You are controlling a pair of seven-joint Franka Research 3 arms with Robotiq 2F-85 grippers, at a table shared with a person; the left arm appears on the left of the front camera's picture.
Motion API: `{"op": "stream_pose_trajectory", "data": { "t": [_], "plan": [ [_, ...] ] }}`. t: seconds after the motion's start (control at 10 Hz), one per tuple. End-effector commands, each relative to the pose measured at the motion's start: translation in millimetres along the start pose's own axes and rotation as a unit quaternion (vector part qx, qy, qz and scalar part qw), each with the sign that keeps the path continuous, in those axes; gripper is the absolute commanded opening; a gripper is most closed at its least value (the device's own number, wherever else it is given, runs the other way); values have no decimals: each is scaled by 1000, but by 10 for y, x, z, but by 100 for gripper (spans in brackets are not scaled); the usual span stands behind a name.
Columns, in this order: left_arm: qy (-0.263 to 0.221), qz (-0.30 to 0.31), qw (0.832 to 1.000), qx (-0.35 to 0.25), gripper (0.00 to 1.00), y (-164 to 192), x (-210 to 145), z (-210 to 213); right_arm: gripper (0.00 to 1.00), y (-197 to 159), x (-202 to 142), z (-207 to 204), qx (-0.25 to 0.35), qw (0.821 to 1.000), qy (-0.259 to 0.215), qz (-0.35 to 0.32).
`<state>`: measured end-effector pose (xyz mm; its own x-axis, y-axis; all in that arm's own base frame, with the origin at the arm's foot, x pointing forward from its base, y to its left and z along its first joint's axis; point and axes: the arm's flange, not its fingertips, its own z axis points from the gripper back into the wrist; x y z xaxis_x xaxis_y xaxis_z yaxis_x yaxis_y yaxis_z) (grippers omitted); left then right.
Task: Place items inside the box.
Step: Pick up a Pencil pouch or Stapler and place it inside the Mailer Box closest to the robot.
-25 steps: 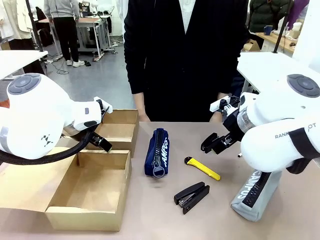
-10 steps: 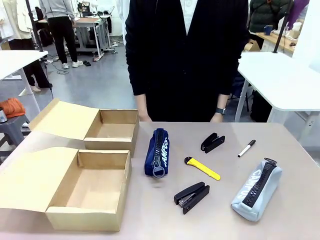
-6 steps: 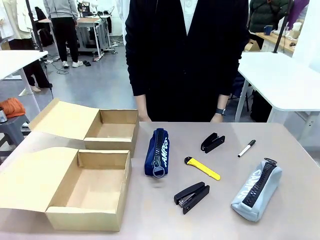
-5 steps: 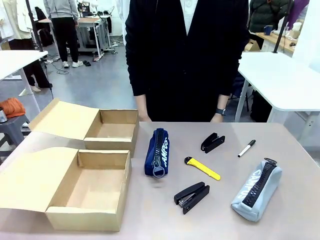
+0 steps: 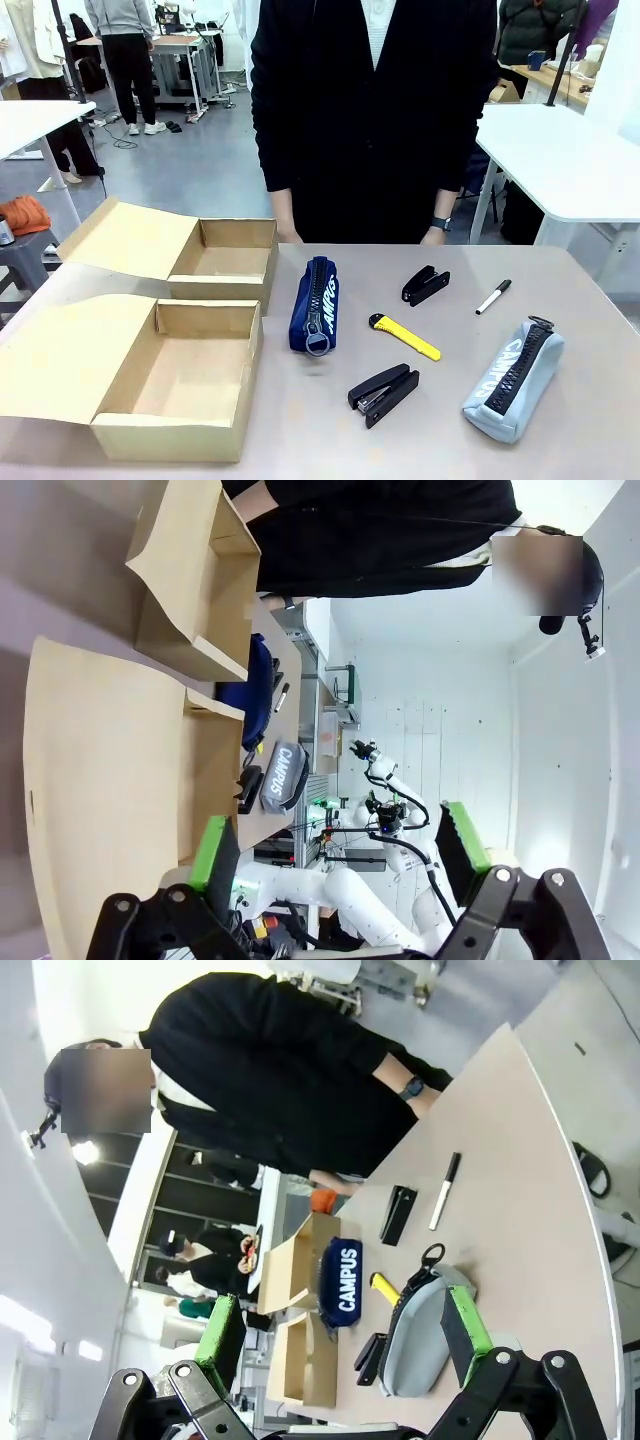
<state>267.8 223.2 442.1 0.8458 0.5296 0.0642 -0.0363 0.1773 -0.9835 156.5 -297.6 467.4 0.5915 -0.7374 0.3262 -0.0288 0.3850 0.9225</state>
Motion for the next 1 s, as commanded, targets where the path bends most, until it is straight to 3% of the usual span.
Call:
{"op": "stream_pose_trajectory", "data": {
  "t": [0.0, 0.3, 0.4, 0.6, 0.7, 0.8, 0.9],
  "plan": [
    [3, -10, 1000, -1, 100, 15, -7, 0, 100, -7, -10, -14, 2, 1000, 0, 4],
    [3, -10, 1000, -1, 100, 15, -7, 0, 100, 184, -209, -725, -47, 988, 143, 34],
    [3, -10, 1000, -1, 100, 15, -7, 0, 100, 319, -398, -1122, -60, 976, 198, 65],
    [3, -10, 1000, -1, 100, 15, -7, 0, 100, 484, -869, -1958, -63, 930, 346, 106],
    [3, -10, 1000, -1, 100, 15, -7, 0, 100, 452, -905, -2105, -71, 922, 365, 105],
    [3, -10, 1000, -1, 100, 15, -7, 0, 100, 365, -764, -1977, -57, 928, 359, 77],
    [3, -10, 1000, -1, 100, 15, -7, 0, 100, 234, -514, -1572, -27, 942, 332, 39]
  ]
}}
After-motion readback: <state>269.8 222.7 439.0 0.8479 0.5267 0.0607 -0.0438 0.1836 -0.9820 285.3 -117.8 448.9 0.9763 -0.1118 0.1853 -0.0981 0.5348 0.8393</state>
